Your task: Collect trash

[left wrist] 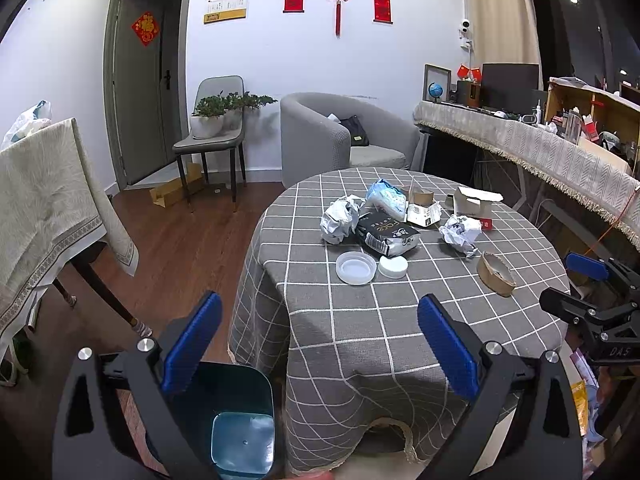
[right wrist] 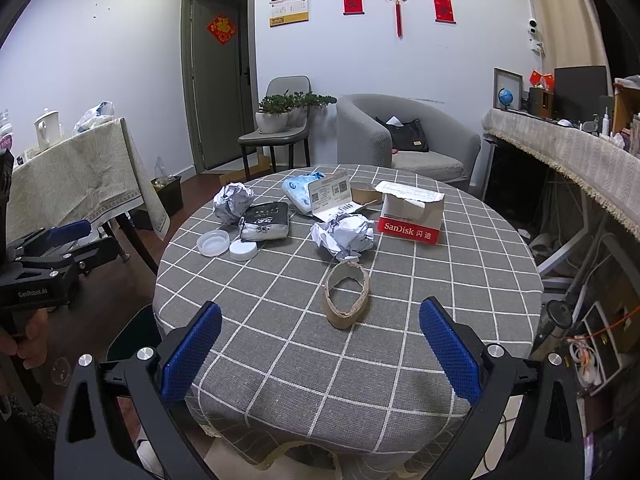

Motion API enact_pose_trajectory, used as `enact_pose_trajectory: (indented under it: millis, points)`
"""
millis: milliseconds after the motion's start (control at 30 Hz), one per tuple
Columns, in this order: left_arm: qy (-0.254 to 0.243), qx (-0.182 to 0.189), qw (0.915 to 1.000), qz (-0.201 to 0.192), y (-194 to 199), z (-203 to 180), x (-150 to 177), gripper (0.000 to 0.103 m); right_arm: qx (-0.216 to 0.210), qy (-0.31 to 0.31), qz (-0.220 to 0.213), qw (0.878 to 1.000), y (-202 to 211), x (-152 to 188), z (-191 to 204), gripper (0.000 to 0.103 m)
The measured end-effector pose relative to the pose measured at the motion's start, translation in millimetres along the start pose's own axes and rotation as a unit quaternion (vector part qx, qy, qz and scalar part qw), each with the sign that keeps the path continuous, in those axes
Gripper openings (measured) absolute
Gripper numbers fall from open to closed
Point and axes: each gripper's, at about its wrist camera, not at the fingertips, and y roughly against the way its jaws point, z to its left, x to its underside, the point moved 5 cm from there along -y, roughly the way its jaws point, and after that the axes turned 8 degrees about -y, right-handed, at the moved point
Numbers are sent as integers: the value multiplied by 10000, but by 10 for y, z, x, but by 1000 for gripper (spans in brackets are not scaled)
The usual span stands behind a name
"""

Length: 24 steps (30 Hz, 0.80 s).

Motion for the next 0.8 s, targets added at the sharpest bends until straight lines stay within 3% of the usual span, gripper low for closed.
enact_pose_trajectory:
  millis: [800]
  points:
    - [-33, -10, 10000, 9, -23, -20, 19, 99, -1, 67, 30, 10000, -31, 10, 54, 100]
